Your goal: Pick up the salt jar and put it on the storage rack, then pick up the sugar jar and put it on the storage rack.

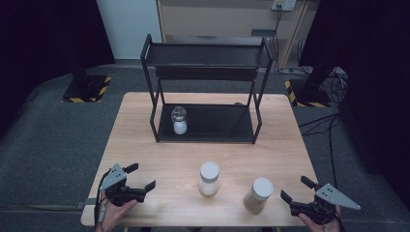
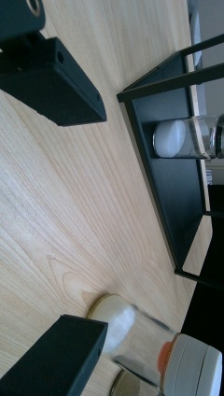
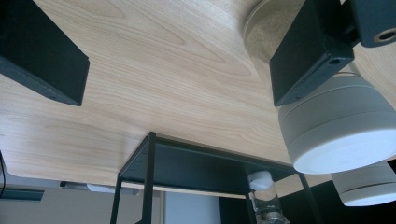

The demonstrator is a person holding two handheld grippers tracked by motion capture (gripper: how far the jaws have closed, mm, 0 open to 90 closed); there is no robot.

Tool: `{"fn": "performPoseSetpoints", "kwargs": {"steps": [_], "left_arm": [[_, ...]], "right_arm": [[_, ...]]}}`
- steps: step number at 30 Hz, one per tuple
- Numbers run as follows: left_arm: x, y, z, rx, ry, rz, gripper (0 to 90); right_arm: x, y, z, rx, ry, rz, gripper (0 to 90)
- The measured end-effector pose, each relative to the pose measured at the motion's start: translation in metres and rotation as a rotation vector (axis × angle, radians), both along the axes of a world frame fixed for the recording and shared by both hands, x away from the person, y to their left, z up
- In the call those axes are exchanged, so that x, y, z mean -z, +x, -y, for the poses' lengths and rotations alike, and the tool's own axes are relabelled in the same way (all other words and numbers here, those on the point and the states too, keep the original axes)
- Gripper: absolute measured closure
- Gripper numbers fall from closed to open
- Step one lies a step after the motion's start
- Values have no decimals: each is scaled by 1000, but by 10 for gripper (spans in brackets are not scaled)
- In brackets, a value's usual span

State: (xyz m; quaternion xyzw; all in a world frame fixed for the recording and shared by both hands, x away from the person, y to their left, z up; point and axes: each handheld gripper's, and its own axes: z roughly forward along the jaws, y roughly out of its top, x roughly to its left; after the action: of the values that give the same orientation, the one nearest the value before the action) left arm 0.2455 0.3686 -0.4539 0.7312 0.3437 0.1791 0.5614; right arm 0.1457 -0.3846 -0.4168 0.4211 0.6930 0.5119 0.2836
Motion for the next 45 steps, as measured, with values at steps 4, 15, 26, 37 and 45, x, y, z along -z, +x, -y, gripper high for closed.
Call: {"fn": "performPoseSetpoints", "kwargs": {"steps": [4, 15, 26, 37, 45], "left_arm": [[-1, 0, 1, 3, 4, -3, 10], [-1, 0, 1, 9, 5, -9, 10], [-1, 2, 1, 8, 1, -19, 9], [-1, 3, 1, 13, 3, -24, 9], [-1, 3, 2, 14, 6, -27, 9]], "right_arm": [[0, 0, 0, -1, 0, -1, 49], [-1, -3, -4, 31, -12, 12, 22], [-3, -9, -10, 77, -5, 37, 22], [-18, -8, -24, 125, 5, 25, 28], [-37, -7, -31, 147, 35, 33, 25]]}}
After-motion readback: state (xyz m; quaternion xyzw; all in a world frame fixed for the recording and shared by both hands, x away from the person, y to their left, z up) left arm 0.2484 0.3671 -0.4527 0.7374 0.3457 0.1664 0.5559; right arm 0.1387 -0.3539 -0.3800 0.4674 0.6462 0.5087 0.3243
